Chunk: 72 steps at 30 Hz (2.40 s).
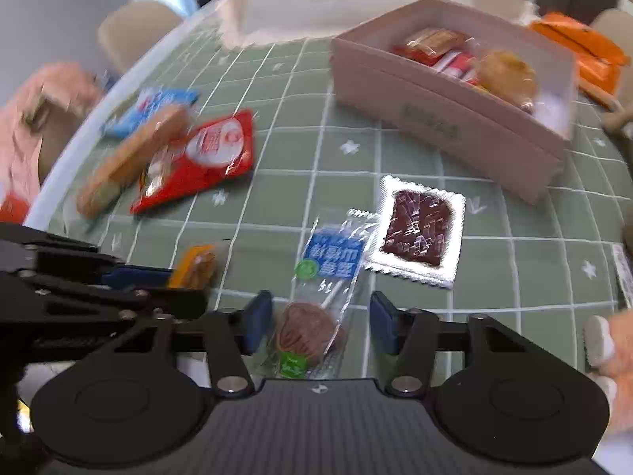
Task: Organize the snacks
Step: 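Grasp small orange snack with left tool while right tool grasps clear jerky stick, then drop orange snack into box with left tool while right tool drops jerky stick in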
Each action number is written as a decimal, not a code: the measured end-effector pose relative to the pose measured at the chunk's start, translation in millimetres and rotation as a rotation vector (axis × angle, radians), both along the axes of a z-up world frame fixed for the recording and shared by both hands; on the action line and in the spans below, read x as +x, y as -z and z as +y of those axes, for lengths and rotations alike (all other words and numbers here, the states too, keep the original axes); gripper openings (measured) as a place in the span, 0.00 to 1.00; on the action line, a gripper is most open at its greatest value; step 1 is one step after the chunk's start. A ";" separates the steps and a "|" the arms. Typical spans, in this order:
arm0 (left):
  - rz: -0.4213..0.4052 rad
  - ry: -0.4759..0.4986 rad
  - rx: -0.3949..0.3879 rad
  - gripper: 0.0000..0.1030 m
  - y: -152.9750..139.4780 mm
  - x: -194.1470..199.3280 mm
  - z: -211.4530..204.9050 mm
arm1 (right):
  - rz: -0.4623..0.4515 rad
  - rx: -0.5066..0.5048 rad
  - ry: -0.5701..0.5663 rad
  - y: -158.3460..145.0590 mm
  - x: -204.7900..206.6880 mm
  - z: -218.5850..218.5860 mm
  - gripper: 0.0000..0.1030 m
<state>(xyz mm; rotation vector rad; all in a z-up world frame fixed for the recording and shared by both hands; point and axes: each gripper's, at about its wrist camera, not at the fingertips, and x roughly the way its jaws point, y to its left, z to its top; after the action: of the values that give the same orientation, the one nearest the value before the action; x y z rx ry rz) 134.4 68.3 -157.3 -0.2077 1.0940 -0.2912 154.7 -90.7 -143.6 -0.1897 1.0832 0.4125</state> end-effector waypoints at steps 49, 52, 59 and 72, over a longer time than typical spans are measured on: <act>-0.446 -0.063 -0.268 0.29 -170.7 134.5 33.9 | -0.290 0.276 0.317 -188.6 110.4 -113.2 0.42; -0.431 -0.168 -0.239 0.28 -152.9 114.9 82.2 | -0.303 0.238 0.343 -192.1 139.5 -101.9 0.49; -0.252 -0.431 -0.071 0.28 -67.7 85.2 180.9 | -0.204 0.175 0.216 -131.8 118.6 -55.9 0.63; -0.111 -0.277 -0.184 0.40 2.9 50.5 122.2 | 0.032 0.040 0.241 -2.4 67.6 -35.8 0.59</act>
<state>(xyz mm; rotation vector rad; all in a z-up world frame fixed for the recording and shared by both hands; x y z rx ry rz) 184.8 190.5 -160.2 -0.4972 0.9156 -0.1525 222.3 -126.5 -141.1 -0.0157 1.1130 0.2210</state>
